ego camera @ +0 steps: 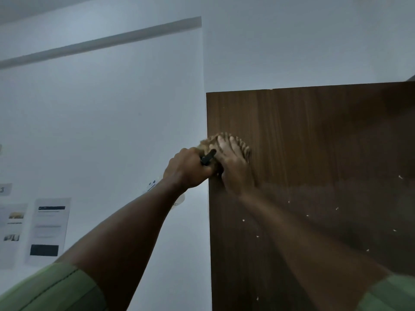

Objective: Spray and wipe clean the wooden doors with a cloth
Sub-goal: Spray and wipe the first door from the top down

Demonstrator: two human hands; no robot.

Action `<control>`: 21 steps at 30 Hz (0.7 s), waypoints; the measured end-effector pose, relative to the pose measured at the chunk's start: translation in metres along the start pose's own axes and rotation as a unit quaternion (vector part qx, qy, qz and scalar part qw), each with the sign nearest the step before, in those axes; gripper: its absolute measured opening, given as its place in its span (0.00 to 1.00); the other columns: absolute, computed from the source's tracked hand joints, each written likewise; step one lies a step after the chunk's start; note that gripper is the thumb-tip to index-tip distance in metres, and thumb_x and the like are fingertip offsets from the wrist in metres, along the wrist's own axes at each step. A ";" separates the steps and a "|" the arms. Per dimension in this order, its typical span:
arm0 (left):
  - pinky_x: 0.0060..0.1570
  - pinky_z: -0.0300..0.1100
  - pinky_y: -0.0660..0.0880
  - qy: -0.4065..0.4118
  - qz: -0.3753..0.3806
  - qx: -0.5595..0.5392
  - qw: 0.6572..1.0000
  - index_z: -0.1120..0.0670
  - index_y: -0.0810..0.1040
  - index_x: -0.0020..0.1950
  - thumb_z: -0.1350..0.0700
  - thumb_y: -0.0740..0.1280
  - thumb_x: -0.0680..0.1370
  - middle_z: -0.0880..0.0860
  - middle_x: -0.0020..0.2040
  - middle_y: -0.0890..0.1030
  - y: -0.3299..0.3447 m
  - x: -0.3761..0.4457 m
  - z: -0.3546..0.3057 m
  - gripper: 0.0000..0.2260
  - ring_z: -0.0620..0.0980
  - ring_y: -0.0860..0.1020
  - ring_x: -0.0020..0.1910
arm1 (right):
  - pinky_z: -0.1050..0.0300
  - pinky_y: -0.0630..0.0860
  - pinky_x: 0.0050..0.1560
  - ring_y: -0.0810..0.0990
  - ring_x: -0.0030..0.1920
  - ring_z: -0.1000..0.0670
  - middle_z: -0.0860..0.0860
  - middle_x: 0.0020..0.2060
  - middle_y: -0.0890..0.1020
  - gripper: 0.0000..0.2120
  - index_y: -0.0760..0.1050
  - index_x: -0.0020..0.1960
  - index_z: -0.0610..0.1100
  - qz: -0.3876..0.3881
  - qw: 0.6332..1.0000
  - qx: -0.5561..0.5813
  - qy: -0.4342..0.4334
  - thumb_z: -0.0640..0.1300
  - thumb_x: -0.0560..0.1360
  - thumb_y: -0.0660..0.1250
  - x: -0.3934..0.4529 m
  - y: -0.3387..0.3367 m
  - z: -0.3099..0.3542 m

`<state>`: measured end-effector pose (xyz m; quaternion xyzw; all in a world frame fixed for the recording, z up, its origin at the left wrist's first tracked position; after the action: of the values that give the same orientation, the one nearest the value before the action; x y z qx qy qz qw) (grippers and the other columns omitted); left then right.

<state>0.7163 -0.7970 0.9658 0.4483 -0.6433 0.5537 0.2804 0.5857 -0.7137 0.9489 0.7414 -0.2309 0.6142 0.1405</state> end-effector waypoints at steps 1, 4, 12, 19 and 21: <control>0.32 0.41 0.66 -0.004 0.003 -0.001 1.000 0.52 0.74 0.31 0.49 0.71 0.75 0.51 0.31 0.77 -0.001 -0.002 0.004 0.15 0.53 0.73 0.28 | 0.36 0.62 0.78 0.64 0.79 0.38 0.46 0.78 0.69 0.26 0.77 0.72 0.46 -0.005 0.999 -0.015 -0.038 0.30 0.78 0.58 -0.024 0.006 0.011; 0.31 0.42 0.65 -0.008 0.012 0.004 1.000 0.53 0.73 0.30 0.51 0.70 0.76 0.53 0.31 0.76 -0.003 -0.005 0.008 0.16 0.54 0.72 0.28 | 0.37 0.58 0.79 0.66 0.78 0.37 0.45 0.78 0.70 0.23 0.79 0.69 0.47 0.032 0.993 -0.008 -0.113 0.33 0.78 0.60 -0.039 0.004 0.014; 0.35 0.43 0.70 0.015 0.025 0.092 0.995 0.51 0.75 0.35 0.50 0.68 0.75 0.52 0.35 0.78 -0.001 -0.015 0.017 0.11 0.58 0.77 0.33 | 0.45 0.53 0.81 0.57 0.82 0.42 0.51 0.81 0.65 0.34 0.72 0.77 0.51 0.029 0.999 0.026 0.034 0.28 0.75 0.57 0.017 -0.005 0.006; 0.32 0.41 0.67 0.025 0.059 0.105 0.992 0.50 0.74 0.34 0.50 0.68 0.76 0.51 0.32 0.76 0.007 -0.033 0.031 0.12 0.56 0.76 0.31 | 0.41 0.75 0.69 0.62 0.81 0.43 0.51 0.80 0.66 0.32 0.73 0.76 0.53 0.073 0.989 0.008 -0.127 0.29 0.76 0.66 -0.033 0.000 -0.005; 0.33 0.42 0.68 0.039 0.080 0.126 0.988 0.50 0.75 0.36 0.49 0.68 0.75 0.50 0.33 0.76 0.016 -0.039 0.031 0.10 0.56 0.77 0.32 | 0.43 0.69 0.74 0.57 0.82 0.46 0.54 0.81 0.64 0.41 0.72 0.77 0.53 0.087 0.995 0.039 -0.031 0.21 0.72 0.60 -0.003 -0.014 -0.020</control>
<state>0.7239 -0.8171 0.9180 0.4055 -0.5907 0.6681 0.2010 0.5752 -0.6915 0.9517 0.7421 -0.2746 0.6094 0.0506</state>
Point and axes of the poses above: each hand's wrist, its own x-axis towards the middle knuckle, its own y-axis out of the palm, z = x × y, the point moved 5 cm from there along x, towards the middle knuckle
